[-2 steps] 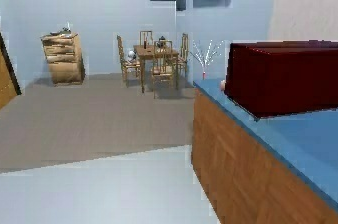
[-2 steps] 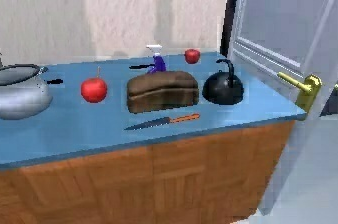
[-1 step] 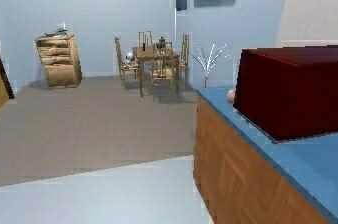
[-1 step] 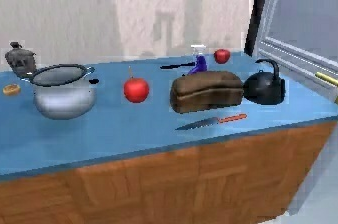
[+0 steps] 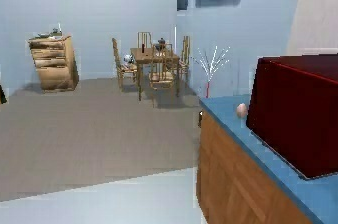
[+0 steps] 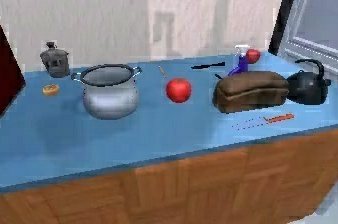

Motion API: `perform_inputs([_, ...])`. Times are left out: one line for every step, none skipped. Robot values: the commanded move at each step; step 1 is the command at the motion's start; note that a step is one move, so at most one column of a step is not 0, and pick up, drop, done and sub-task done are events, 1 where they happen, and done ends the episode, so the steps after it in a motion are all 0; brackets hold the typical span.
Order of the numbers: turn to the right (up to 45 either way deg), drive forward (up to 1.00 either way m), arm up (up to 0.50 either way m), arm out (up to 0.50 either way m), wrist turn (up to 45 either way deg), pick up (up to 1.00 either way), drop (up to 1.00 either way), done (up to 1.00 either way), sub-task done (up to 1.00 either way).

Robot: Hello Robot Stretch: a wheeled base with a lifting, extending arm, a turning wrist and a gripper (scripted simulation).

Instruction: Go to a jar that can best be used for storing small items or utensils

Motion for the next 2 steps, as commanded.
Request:
perform_inputs([-45.0,0.0,0.0,0.0,0.0,0.0,0.0,0.0,0.0])
perform_inputs([-45.0,0.0,0.0,0.0,0.0,0.0,0.0,0.0,0.0])
